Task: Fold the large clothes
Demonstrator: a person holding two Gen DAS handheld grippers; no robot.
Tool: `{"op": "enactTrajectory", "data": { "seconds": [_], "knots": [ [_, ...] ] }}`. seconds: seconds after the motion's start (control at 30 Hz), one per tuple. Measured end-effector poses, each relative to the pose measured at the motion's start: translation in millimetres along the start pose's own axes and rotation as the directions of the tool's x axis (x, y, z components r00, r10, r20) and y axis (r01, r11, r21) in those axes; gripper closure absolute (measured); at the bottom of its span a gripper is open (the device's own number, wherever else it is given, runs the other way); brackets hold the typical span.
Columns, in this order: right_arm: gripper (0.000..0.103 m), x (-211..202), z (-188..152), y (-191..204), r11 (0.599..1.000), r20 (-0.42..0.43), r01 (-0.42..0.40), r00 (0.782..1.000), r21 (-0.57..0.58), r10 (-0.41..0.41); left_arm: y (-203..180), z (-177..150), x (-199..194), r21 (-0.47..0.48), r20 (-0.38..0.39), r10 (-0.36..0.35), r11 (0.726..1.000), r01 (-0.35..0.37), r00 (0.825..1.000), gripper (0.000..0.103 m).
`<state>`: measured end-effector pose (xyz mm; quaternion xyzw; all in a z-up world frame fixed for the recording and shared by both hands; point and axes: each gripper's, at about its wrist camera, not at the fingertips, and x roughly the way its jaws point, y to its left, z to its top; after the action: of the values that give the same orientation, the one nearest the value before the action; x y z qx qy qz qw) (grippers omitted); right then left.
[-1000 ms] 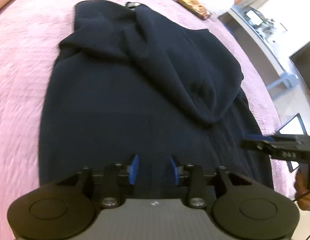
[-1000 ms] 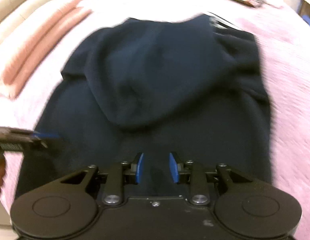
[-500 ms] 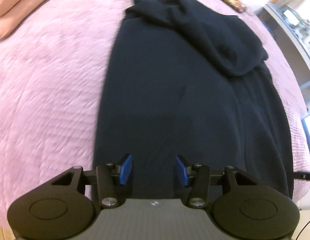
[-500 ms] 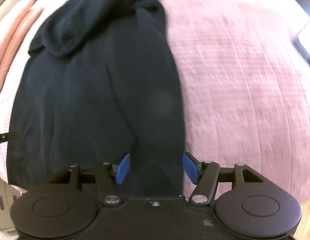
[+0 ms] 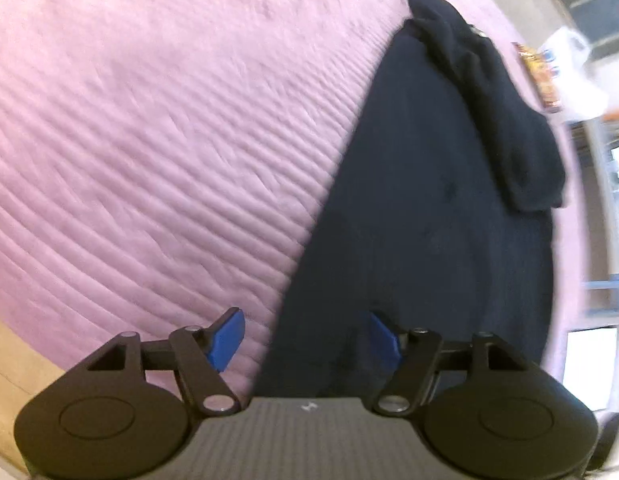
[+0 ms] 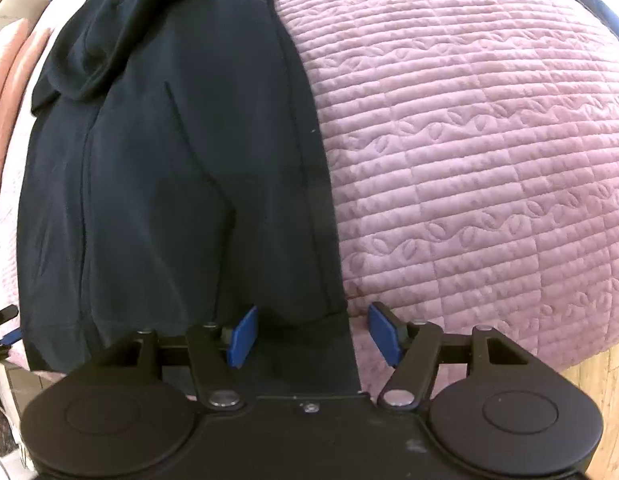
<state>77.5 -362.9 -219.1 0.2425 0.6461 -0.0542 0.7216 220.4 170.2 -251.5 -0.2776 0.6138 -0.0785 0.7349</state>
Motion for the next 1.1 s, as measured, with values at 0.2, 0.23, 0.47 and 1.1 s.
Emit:
{"op": "enactTrajectory", "data": {
  "seconds": [0.2,0.23,0.47,1.1],
  "knots": [
    [0.055,6.9,-7.3,14.9,0.997,-0.053,-0.025,0.998,-0.068,0.021,-1.1,-18.1,10.2,0.048,-0.059,-0.031,0.998,0.034,0.998,0.044],
    [0.062,6.5,-8.0,14.7,0.998,-0.048,-0.025,0.999,-0.06,0.022,-3.8,-19.3,10.7,0.08,-0.056,0.005,0.997,0.0,0.998,0.064],
    [0.091,-28.2,0.6,5.7,0.994,0.025,-0.113,0.993,0.008,0.113,-24.9,-7.8,-15.8,0.16,-0.022,-0.082,0.983,0.085,0.996,0.09],
    [0.047,-85.4,179.7,43.6,1.0,0.53,-0.006,0.848,0.01,0.0,-123.1,177.0,-28.9,0.281,0.394,-0.257,0.948,0.151,0.883,0.032]
  ]
}}
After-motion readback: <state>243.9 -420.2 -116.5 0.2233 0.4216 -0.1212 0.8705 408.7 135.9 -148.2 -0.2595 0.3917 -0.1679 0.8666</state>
